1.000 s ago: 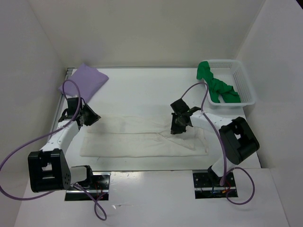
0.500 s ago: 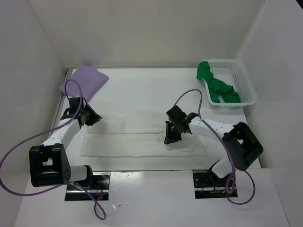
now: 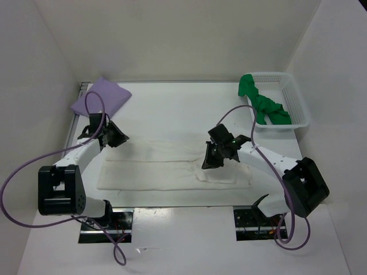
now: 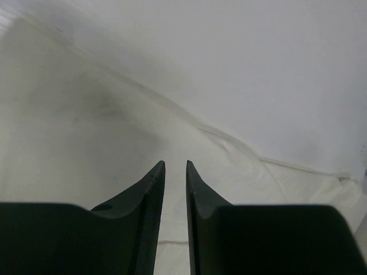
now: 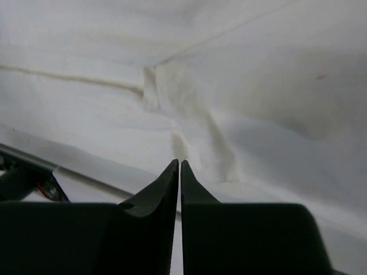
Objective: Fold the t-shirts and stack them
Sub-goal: Fold the other side of the tshirt into a rectangle, then rotate the tshirt 90 degrees
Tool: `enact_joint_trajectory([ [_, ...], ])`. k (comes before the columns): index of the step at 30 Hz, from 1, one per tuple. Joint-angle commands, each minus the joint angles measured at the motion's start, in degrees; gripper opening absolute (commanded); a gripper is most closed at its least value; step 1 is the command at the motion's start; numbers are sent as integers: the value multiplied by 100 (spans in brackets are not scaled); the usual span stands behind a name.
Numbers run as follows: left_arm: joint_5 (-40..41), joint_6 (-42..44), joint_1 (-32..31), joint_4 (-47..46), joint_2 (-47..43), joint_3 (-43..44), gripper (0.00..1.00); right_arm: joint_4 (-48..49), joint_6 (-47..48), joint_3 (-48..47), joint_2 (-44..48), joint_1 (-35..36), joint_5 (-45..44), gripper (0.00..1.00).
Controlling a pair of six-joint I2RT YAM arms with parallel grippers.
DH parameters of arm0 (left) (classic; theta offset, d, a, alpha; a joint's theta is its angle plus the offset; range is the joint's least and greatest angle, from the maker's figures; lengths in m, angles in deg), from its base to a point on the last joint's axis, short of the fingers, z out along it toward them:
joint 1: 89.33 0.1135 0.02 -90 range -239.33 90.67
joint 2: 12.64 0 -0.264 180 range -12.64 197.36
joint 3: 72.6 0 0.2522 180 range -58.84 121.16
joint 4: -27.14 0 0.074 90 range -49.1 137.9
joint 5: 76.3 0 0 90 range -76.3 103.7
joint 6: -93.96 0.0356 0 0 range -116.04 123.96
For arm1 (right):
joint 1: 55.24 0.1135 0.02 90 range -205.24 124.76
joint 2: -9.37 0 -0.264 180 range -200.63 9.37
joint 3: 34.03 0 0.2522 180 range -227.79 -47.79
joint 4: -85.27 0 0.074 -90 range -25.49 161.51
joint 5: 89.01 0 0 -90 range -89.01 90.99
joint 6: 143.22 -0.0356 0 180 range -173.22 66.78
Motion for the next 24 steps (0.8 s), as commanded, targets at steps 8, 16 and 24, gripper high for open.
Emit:
enact_joint_trajectory([
  [8, -101, -519, -1031, -584, 807, 404, 28, 1432, -788, 778, -544, -86, -217, 0],
  [16, 155, -439, -645, -470, 923, 166, 28, 503, -244, 225, 35, -375, -446, 23],
  [24, 418, -290, -645, -356, 307, 350, 27, 676, 108, -101, -350, -955, -674, 6],
])
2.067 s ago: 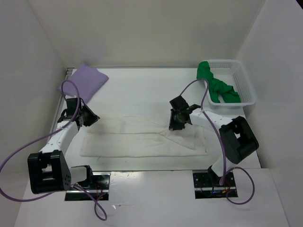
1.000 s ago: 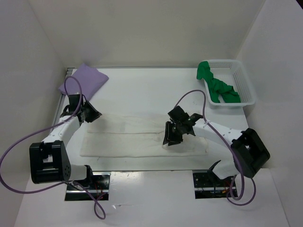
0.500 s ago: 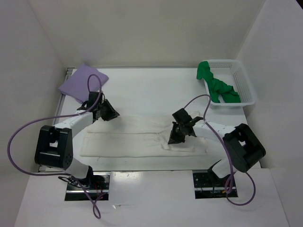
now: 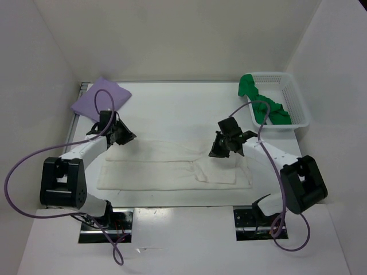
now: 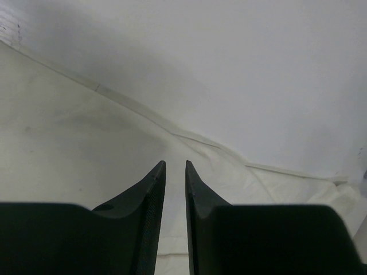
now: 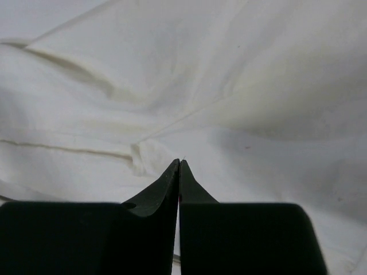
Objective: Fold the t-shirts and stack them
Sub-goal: Rotate the tshirt 90 degrees
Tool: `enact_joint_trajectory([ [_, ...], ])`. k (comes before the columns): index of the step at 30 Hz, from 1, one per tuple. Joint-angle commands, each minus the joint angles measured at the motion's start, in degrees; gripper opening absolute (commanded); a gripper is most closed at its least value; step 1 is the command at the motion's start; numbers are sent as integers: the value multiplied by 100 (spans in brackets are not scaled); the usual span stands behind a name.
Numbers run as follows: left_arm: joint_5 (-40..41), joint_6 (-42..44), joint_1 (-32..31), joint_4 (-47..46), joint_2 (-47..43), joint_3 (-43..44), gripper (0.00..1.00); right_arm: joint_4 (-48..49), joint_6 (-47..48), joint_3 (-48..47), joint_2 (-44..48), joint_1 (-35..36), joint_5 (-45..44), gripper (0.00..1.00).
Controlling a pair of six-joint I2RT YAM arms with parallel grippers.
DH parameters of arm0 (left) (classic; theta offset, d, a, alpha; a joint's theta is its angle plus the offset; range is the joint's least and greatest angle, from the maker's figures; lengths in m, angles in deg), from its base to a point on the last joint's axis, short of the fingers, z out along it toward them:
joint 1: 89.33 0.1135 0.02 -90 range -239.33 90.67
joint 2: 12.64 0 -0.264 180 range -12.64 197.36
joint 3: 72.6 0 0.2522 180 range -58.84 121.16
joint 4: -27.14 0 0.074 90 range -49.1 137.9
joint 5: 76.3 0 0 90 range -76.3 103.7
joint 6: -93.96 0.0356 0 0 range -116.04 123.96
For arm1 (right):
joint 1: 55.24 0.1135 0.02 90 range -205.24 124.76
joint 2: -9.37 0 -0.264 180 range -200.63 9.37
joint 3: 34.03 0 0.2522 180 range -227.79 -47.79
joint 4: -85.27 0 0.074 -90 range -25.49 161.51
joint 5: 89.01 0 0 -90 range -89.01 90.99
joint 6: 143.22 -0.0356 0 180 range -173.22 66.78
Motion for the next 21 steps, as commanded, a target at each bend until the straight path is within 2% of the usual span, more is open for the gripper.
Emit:
enact_joint_trajectory([
  [1, 187, 188, -7, -48, -138, 156, 27, 119, 198, -125, -405, -147, -233, 2],
  [6, -146, 136, 107, -118, 530, -186, 27, 646, -21, -125, -1090, -200, -400, 0],
  [13, -410, 75, 546, 127, 672, -441, 27, 954, -127, -450, -1943, -306, -453, 0],
  [18, -761, 189, 1100, 452, 261, -740, 27, 1016, -57, -1011, -2444, -306, -453, 0],
  [21, -999, 242, 1373, 724, -205, -863, 27, 885, 154, -1819, -3085, -306, -453, 1],
])
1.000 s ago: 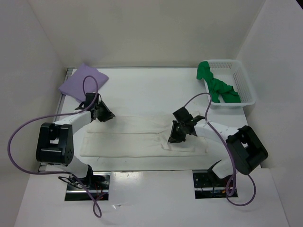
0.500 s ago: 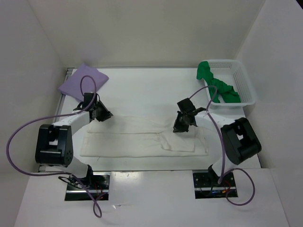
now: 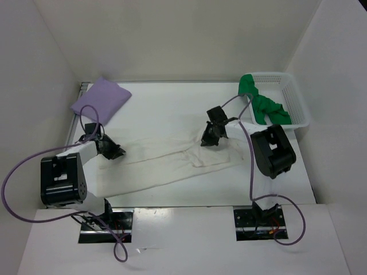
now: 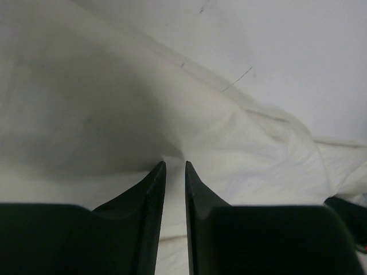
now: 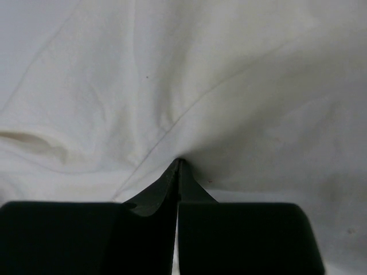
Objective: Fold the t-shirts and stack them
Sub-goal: Rotate the tshirt 90 degrees
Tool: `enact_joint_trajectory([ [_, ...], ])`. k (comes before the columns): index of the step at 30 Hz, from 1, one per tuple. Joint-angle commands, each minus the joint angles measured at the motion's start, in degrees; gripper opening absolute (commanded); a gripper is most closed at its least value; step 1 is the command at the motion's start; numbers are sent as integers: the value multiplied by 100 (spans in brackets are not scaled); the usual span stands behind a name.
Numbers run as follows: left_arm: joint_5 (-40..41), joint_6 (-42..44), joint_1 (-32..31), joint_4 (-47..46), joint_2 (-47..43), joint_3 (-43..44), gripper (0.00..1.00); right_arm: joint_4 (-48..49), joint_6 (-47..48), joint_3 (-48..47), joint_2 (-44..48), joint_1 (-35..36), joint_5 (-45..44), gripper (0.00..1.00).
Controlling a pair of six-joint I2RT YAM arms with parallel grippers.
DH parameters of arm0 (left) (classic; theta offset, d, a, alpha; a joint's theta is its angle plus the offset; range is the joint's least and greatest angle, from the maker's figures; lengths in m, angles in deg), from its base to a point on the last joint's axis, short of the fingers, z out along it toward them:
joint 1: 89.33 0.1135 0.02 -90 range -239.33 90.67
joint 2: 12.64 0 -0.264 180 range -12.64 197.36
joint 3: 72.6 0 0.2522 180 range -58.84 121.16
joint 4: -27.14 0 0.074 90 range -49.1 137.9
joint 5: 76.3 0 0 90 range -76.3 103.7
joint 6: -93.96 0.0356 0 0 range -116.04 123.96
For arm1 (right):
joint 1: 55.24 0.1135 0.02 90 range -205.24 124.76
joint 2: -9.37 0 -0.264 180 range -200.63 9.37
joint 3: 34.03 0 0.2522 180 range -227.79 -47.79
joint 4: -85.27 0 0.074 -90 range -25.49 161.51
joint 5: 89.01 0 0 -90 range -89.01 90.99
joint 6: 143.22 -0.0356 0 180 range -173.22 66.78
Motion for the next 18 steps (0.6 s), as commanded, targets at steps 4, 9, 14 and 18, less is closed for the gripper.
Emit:
enact_joint_trajectory([
  [4, -618, 58, 176, 799, -1241, -502, 28, -346, 489, -2896, -2064, -94, -358, 1],
  [9, -488, 399, 27, 1062, -1761, -328, 31, -1459, 603, -6870, -4481, -94, -60, 1],
  [14, -497, 717, -97, 1485, -1804, 393, 38, -3185, 1052, -10860, -5917, -94, -191, 1],
  [18, -355, 884, -97, 1547, -1885, 630, 43, -2922, 1376, -9898, -4472, -94, -199, 9],
])
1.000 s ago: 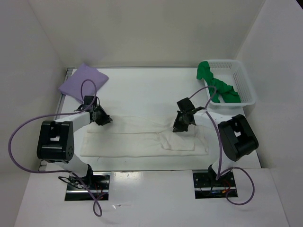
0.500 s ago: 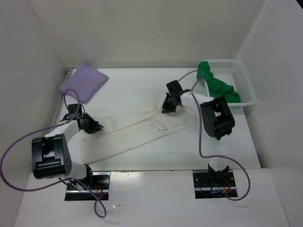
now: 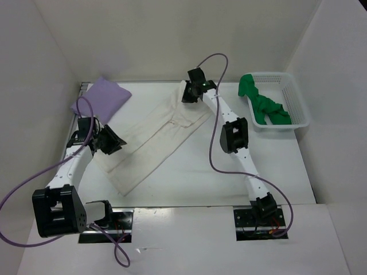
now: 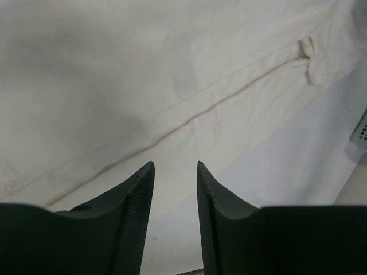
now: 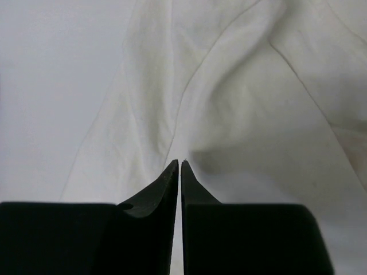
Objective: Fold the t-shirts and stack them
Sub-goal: Rotate the tshirt 90 degrees
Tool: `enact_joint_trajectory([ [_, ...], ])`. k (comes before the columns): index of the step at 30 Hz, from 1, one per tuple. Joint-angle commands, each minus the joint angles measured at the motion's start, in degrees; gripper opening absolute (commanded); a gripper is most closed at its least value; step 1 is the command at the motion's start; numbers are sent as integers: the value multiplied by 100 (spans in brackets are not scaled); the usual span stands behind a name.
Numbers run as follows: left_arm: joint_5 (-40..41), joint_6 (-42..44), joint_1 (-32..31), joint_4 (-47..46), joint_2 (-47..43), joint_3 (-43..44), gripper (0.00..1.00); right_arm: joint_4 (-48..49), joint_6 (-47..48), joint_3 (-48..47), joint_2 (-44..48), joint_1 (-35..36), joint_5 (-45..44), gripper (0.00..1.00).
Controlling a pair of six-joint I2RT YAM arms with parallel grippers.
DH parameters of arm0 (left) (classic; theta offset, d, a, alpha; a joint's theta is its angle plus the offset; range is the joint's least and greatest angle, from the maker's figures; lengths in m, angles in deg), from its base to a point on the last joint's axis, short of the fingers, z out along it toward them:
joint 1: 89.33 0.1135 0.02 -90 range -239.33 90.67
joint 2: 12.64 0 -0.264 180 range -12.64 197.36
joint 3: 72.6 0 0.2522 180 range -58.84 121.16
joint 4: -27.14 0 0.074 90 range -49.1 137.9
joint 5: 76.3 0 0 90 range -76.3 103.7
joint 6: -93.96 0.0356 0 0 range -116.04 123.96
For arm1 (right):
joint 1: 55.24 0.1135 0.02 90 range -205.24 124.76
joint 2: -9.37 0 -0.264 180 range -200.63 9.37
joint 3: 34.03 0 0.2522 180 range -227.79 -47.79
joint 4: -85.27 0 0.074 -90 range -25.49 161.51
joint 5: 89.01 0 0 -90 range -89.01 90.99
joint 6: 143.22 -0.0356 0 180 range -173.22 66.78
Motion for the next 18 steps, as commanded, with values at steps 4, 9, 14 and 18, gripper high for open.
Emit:
enact_joint_trajectory([
  [4, -342, 312, -62, -85, 427, 625, 47, -102, 631, 1170, 2920, -96, 42, 29],
  [9, -210, 399, -457, -401, 814, 1100, 38, 1469, 569, 5079, 5188, -149, 281, 33],
  [14, -44, 610, -747, -463, 1413, 1487, 10, 1867, 586, 7374, 5736, -281, 185, 0],
  [18, 70, 777, -1081, -508, 1474, 1575, 0, 2219, 587, 7642, 5245, -334, 114, 0],
])
